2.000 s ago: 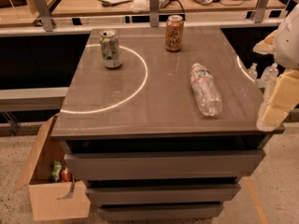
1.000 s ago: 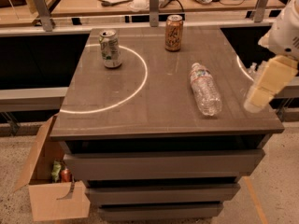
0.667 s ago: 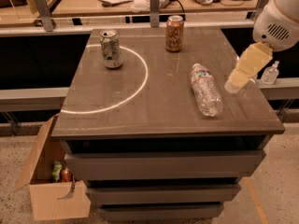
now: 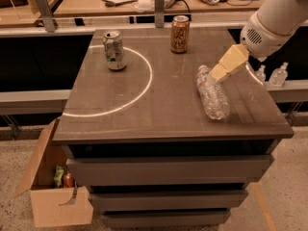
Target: Place water bottle upright
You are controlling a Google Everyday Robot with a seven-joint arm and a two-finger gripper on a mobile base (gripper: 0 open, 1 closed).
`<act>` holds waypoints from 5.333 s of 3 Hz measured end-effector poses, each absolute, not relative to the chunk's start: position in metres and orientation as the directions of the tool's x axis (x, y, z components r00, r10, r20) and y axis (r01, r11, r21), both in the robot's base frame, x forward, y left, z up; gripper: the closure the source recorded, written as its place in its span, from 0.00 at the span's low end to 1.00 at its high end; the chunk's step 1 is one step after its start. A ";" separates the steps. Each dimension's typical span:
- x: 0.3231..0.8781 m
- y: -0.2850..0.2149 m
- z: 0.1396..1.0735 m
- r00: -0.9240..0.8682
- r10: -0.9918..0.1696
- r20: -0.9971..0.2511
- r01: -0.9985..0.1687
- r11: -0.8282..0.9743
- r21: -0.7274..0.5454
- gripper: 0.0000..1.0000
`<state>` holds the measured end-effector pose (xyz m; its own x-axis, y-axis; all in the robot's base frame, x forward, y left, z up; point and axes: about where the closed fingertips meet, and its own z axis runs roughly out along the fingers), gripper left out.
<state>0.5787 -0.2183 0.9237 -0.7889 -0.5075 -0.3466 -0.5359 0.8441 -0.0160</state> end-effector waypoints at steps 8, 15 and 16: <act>0.643 -0.168 0.853 -0.962 -0.231 -0.147 -0.240 0.970 0.045 0.62; 0.691 -0.091 0.979 -0.254 -0.184 -0.950 -0.831 0.543 0.117 1.00; 0.685 -0.092 0.978 -0.236 -0.065 -0.970 -0.811 0.563 0.160 1.00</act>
Offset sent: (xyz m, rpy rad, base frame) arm 0.0556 0.0361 -0.0387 0.1305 0.0947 -0.2885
